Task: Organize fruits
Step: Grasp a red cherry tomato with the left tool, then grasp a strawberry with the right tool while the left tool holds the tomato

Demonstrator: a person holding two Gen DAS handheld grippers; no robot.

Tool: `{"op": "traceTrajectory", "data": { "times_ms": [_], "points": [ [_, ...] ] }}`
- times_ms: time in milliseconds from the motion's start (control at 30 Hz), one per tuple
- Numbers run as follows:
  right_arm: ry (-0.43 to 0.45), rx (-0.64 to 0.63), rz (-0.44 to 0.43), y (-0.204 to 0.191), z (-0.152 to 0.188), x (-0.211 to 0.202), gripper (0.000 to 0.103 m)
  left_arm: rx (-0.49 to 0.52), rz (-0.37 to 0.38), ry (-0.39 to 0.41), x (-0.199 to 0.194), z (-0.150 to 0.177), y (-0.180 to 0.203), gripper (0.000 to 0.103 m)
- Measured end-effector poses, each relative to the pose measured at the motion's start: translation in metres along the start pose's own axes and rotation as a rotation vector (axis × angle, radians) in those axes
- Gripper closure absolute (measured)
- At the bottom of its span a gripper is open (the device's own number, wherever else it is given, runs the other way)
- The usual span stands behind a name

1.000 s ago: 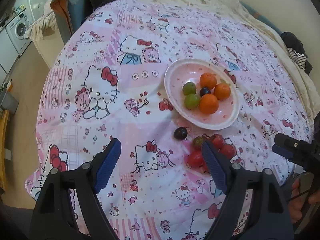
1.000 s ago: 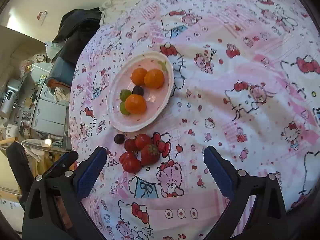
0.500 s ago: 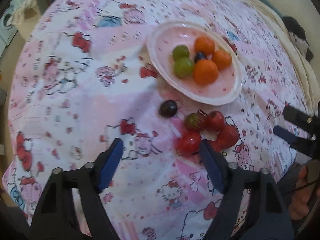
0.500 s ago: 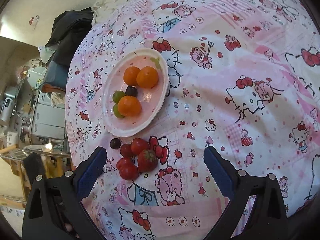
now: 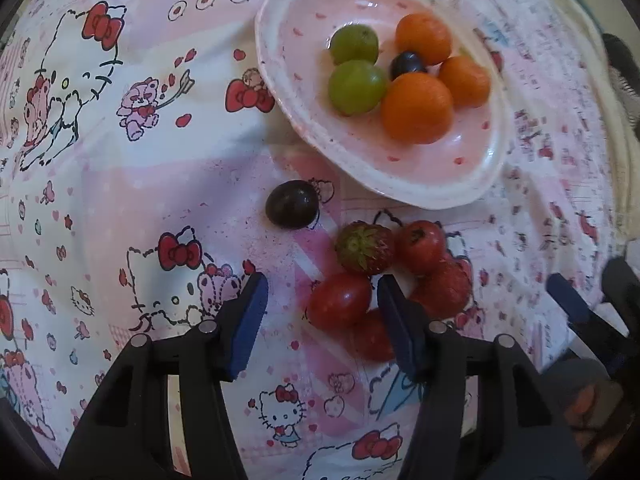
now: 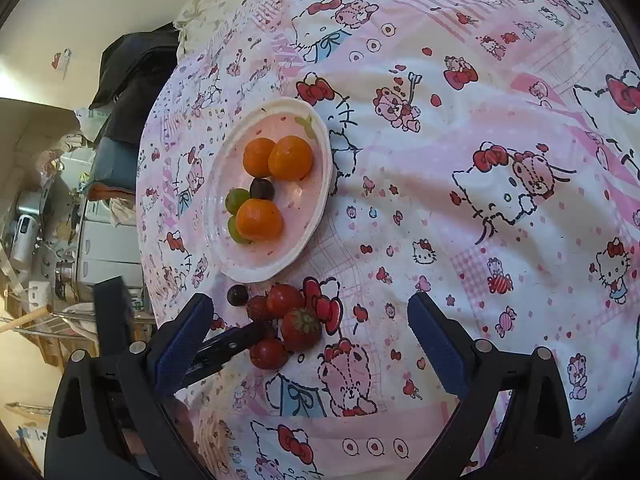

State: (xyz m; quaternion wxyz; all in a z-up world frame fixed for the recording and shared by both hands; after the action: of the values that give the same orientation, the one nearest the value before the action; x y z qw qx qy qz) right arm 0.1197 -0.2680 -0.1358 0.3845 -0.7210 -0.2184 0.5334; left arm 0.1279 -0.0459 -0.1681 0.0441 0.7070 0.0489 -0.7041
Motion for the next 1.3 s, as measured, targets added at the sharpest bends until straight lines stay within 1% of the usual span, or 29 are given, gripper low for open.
{"op": "traceTrajectory", "data": {
  "times_ms": [33,133,200,233,267,333,433,467,600,733,800,833,867,900,967,1000,1033,1067,1167,1300],
  "points": [
    [0.001,-0.001,0.000,0.000,0.000,0.000,0.003,0.001,-0.016,-0.001,0.000,0.000,0.004,0.052],
    [0.001,0.000,-0.002,0.000,0.000,-0.002,0.003,0.037,-0.042,-0.015,0.003,0.003,0.021,0.052],
    [0.002,0.006,-0.004,0.001,-0.001,-0.002,0.003,0.063,-0.061,-0.005,0.004,0.007,0.032,0.052],
    [0.004,0.009,-0.006,0.001,-0.001,-0.003,0.003,0.074,-0.071,0.003,0.004,0.008,0.036,0.057],
    [0.007,0.011,-0.009,0.001,-0.001,-0.003,0.003,0.077,-0.065,0.013,0.004,0.009,0.036,0.067],
    [0.014,0.010,-0.016,0.001,-0.001,-0.006,0.003,0.064,-0.045,0.020,0.003,0.009,0.034,0.078],
    [0.020,0.009,-0.023,0.001,-0.001,-0.009,0.003,0.067,-0.040,0.029,-0.003,0.013,0.031,0.080],
    [0.021,0.010,-0.024,0.001,-0.001,-0.010,0.003,0.072,-0.038,0.038,-0.009,0.013,0.023,0.080],
    [0.017,0.009,-0.026,0.001,-0.001,-0.010,0.003,0.095,-0.029,0.066,-0.028,0.022,0.013,0.080],
    [-0.023,-0.010,-0.025,-0.003,0.004,-0.003,0.003,0.107,-0.047,0.109,-0.049,0.035,-0.005,0.080],
    [-0.072,-0.027,-0.027,-0.006,0.009,0.007,0.011,0.096,-0.044,0.124,-0.055,0.037,-0.022,0.080],
    [-0.087,-0.029,-0.026,-0.007,0.011,0.011,0.020,0.091,-0.042,0.133,-0.058,0.036,-0.028,0.080],
    [-0.112,-0.026,-0.025,-0.007,0.014,0.017,0.027,0.084,-0.042,0.153,-0.060,0.034,-0.041,0.080],
    [-0.140,-0.016,-0.023,-0.007,0.016,0.025,0.030,0.076,-0.045,0.171,-0.062,0.036,-0.048,0.080],
    [-0.160,-0.014,-0.009,-0.007,0.019,0.035,0.038,0.041,-0.043,0.200,-0.061,0.033,-0.061,0.080],
    [-0.175,-0.019,0.019,-0.008,0.019,0.044,0.040,0.023,-0.031,0.199,-0.062,0.032,-0.071,0.080],
    [-0.186,-0.019,0.030,-0.007,0.019,0.049,0.045,0.001,-0.008,0.195,-0.062,0.032,-0.077,0.080],
    [-0.198,-0.017,0.037,-0.008,0.020,0.054,0.049,-0.008,0.004,0.194,-0.059,0.029,-0.074,0.080],
    [-0.210,-0.020,0.073,-0.009,0.020,0.067,0.050,-0.021,0.028,0.207,-0.060,0.026,-0.070,0.080],
    [-0.221,-0.041,0.110,-0.012,0.025,0.081,0.054,-0.019,0.058,0.231,-0.070,0.028,-0.075,0.080]
  ]
}}
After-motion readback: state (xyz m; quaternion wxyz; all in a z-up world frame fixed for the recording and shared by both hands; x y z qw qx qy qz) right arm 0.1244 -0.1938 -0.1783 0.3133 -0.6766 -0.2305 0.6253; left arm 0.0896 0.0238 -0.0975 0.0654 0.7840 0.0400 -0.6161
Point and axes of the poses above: each gripper's, at about its wrist camera, not at the fingertips, and x roughly the way its jaws point, y to its right, z to its underside, the point moved 2 cm from there along x, roughly the way its jaws point, and after that the axes turned 11 degrees about -z, right-handed, at the moved point
